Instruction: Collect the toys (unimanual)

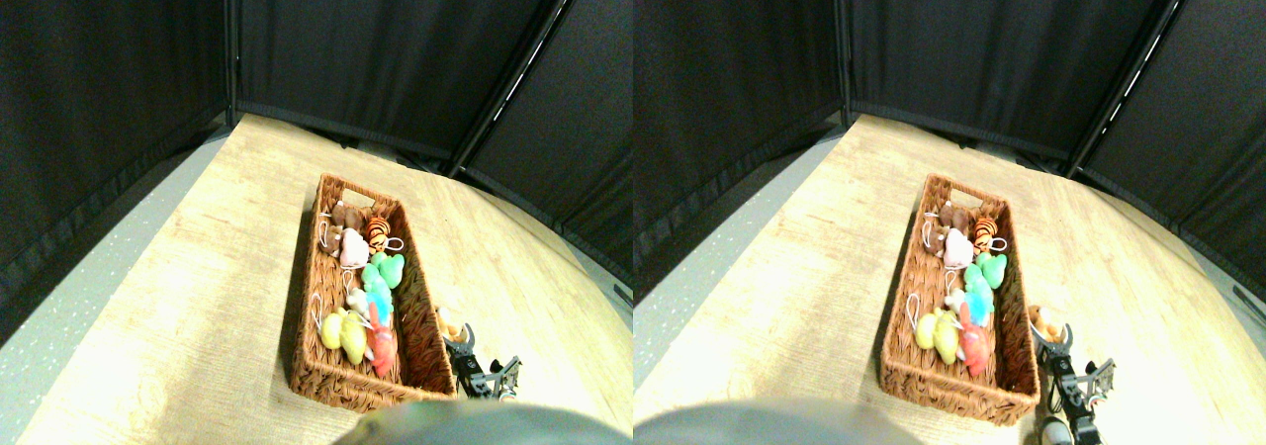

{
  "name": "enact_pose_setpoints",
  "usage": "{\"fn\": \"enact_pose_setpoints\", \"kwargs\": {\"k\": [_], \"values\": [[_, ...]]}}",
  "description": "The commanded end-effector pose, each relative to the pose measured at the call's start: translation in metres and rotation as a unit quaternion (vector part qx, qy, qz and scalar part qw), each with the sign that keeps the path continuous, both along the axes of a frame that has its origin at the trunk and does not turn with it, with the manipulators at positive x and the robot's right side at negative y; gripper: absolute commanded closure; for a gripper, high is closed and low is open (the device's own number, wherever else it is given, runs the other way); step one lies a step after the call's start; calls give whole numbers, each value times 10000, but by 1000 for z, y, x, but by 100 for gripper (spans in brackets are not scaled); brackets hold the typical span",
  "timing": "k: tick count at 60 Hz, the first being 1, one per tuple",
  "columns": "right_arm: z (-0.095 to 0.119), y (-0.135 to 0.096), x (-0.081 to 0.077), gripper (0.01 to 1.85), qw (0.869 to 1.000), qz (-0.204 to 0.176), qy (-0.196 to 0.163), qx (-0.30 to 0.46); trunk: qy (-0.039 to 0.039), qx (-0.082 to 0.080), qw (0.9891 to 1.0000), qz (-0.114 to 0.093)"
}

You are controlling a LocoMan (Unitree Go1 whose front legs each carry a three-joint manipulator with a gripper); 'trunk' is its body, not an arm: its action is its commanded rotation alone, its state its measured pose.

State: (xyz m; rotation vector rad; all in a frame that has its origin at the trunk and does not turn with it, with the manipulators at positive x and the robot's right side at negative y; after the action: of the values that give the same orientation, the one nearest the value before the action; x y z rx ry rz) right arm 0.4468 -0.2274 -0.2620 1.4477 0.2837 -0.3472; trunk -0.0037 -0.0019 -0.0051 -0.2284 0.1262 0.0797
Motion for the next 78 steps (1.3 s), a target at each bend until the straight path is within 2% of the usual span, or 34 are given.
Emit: {"fn": "enact_pose_setpoints", "kwargs": {"k": [1, 4, 12, 16, 17, 20, 29, 30, 33, 37, 40, 44, 46, 49, 53, 55, 68, 73, 78], "values": [[3, -7, -1, 180, 9962, -383, -77, -783, 109, -5, 9999, 3], [7, -7, -2, 175, 9962, -336, -179, -780, 101, 3, 9999, -3], [24, -13, -6, 179, 9960, -378, -550, -602, 77, 4, 10000, -53], [30, -15, -7, 177, 9955, -469, -540, -628, 57, -2, 10000, -69], [36, -18, -7, 176, 9936, -306, -588, -910, 50, -2, 10000, -77], [41, -21, -8, 177, 9934, -216, -650, -918, 37, -3, 9999, -94], [58, -25, -10, 179, 9932, -256, -778, -826, -11, -17, 9999, -114], [63, -25, -10, 176, 9903, -151, -794, -1128, -16, -17, 9999, -118], [68, -24, -8, 177, 9906, 55, -881, -1044, -38, -42, 9999, -115], [78, -21, -6, 179, 9892, 44, -892, -1163, -73, -61, 9999, -100], [87, -17, -2, 180, 9839, 265, -1004, -1454, -100, -88, 9999, -72], [96, -11, 4, 180, 9847, 537, -1066, -1266, -130, -121, 9998, -37], [103, -8, 7, 180, 9814, 714, -1074, -1419, -140, -142, 9998, -14], [108, -4, 11, 180, 9818, 781, -1098, -1338, -152, -170, 9997, 27], [119, 6, 18, 180, 9760, 1200, -1217, -1346, -160, -217, 9996, 89], [121, 9, 20, 180, 9770, 1208, -1226, -1261, -162, -233, 9995, 106], [137, 36, 32, 180, 9754, 1460, -1221, -1114, -197, -412, 9984, 320], [141, 44, 35, 180, 9743, 1526, -1184, -1156, -218, -509, 9975, 443], [140, 52, 38, 179, 9690, 1758, -1237, -1217, -242, -581, 9964, 564]]}}
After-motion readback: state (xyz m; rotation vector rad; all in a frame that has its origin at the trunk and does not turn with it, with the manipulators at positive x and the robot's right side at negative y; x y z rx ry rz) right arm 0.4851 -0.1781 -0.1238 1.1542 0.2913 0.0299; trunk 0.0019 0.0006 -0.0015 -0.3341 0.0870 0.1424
